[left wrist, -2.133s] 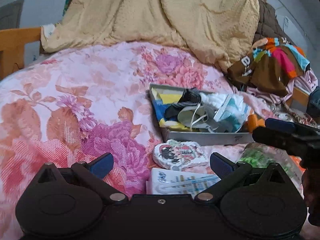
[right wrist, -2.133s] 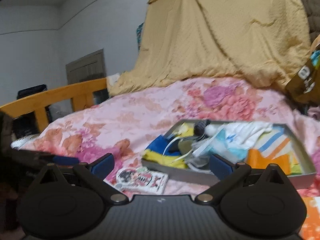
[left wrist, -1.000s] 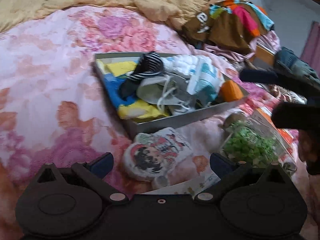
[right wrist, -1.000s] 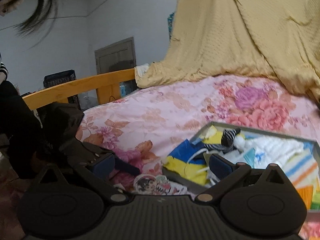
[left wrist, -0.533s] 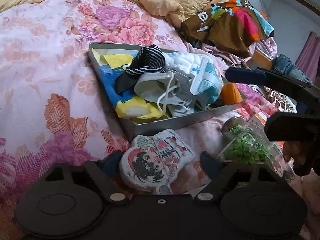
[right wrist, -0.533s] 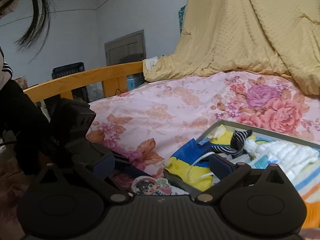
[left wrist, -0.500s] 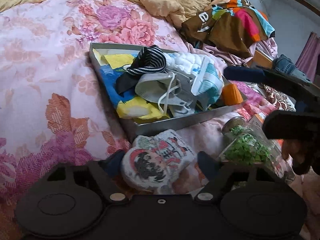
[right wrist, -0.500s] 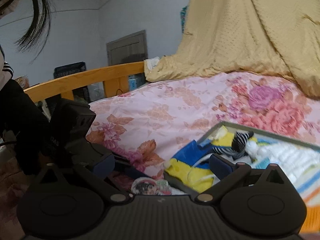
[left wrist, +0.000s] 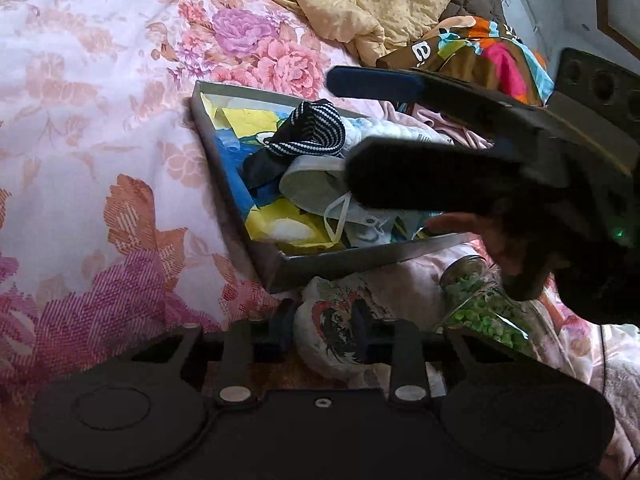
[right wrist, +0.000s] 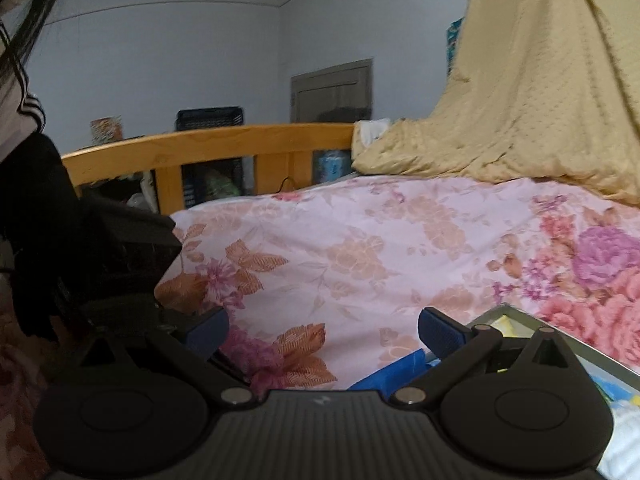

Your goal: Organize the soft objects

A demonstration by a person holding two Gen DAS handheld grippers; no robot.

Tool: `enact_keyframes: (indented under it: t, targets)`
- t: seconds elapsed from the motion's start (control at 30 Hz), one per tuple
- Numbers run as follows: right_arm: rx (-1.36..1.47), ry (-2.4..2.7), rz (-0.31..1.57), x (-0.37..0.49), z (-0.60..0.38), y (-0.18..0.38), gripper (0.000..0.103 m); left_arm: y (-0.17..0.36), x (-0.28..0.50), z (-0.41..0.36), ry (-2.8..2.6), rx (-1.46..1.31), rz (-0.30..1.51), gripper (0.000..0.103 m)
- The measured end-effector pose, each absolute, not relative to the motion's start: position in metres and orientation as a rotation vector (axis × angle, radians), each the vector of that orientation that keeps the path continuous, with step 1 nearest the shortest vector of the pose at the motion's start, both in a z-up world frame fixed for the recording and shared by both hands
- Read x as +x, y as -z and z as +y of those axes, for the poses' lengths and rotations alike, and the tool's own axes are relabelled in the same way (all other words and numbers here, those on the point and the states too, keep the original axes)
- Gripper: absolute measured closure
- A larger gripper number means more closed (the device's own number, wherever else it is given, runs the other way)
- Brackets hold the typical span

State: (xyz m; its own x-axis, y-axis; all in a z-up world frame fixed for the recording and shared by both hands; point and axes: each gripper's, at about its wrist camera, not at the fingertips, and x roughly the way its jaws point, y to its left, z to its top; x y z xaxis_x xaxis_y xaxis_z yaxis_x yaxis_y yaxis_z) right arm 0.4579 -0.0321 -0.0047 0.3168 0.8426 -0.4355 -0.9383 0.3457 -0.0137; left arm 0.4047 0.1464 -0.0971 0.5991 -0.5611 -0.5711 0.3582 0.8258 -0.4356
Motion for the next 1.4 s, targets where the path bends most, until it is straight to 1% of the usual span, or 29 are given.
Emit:
enact_keyframes:
  t: [0.1,0.23,0.53,0.8,0.97,1.1,1.23,1.4]
  targets:
    - [-0.244,-1.218,0.407,0.47,-0.033,0.006,0.0,0.097,0.402,0.147,0.542,-0.291,0.754,0.073]
    - [-0.26,-1.234,0.409,0.475,-0.032,0.005,0.0,0.096,0.402,0.148,0.538,-0.301,0.752,0.075]
    - [-0.152,-1.36,0.547,0.508,-0.027,0.017,0.0,0.093,0.395,0.153,0.526,-0.305,0.742,0.078]
    - [-0.068,-1.426,0.63,0.524,-0.018,0.036,0.0,0.091,0.388,0.158,0.503,-0.304,0.747,0.079]
    - [-0.094,-1.468,0.672,0.528,-0.001,0.045,0.0,0.092,0.383,0.159,0.485,-0.29,0.751,0.08]
    - [-0.089,-1.451,0.655,0.537,-0.006,0.038,0.0,0.091,0.38,0.161,0.481,-0.285,0.748,0.08]
    - [-0.079,-1.434,0.687,0.552,-0.014,0.036,0.0,0.092,0.381,0.16,0.48,-0.286,0.751,0.08]
    - [-0.102,-1.429,0.642,0.558,-0.014,0.025,0.0,0.092,0.381,0.161,0.479,-0.286,0.751,0.08]
